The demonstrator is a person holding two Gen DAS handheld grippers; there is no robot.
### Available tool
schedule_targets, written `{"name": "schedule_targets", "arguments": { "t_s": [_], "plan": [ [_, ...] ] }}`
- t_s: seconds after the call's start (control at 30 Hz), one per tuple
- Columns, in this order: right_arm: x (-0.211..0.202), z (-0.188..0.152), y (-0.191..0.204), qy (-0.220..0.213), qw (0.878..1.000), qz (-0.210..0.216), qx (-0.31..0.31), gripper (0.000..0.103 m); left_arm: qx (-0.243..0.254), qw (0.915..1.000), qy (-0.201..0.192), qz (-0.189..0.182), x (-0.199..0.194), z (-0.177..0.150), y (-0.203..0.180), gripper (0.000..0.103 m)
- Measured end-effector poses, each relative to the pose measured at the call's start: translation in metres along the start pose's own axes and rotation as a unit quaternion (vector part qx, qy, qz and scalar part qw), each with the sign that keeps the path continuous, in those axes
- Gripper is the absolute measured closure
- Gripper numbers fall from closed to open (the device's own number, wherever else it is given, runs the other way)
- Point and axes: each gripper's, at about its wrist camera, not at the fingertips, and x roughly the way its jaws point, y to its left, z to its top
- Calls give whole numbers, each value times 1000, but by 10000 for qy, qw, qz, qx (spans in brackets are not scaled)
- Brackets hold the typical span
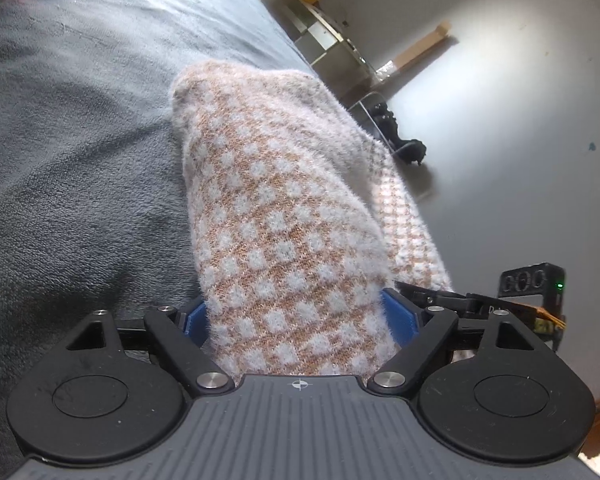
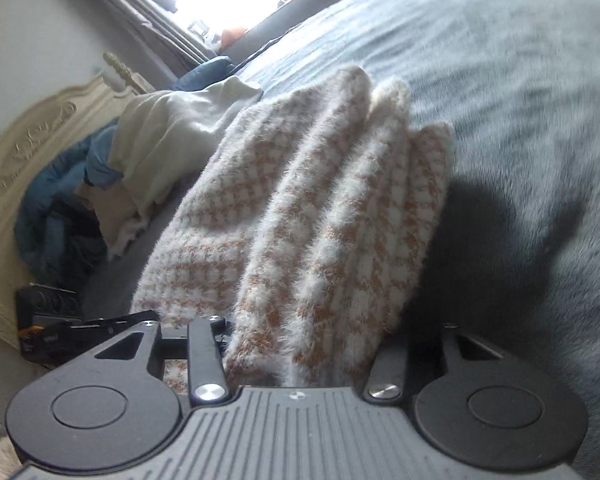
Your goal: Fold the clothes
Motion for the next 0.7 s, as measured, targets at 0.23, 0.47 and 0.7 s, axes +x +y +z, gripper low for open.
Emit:
{"name": "schedule_targets", "arguments": {
  "t_s": [0.23, 0.47, 0.7],
  "plan": [
    [-25, 4, 23, -172, 9968, -472, -626, 56, -60, 9999, -60, -106, 11, -1, -19, 19],
    [-75, 18, 11, -323, 9874, -1109, -1078, 56, -112, 9982, 89, -590, 71, 9, -48, 19],
    [-138, 60, -40, -578, 9679, -1985, -1428, 56, -108, 9936, 240, -1099, 183, 36, -109, 19]
  ]
}}
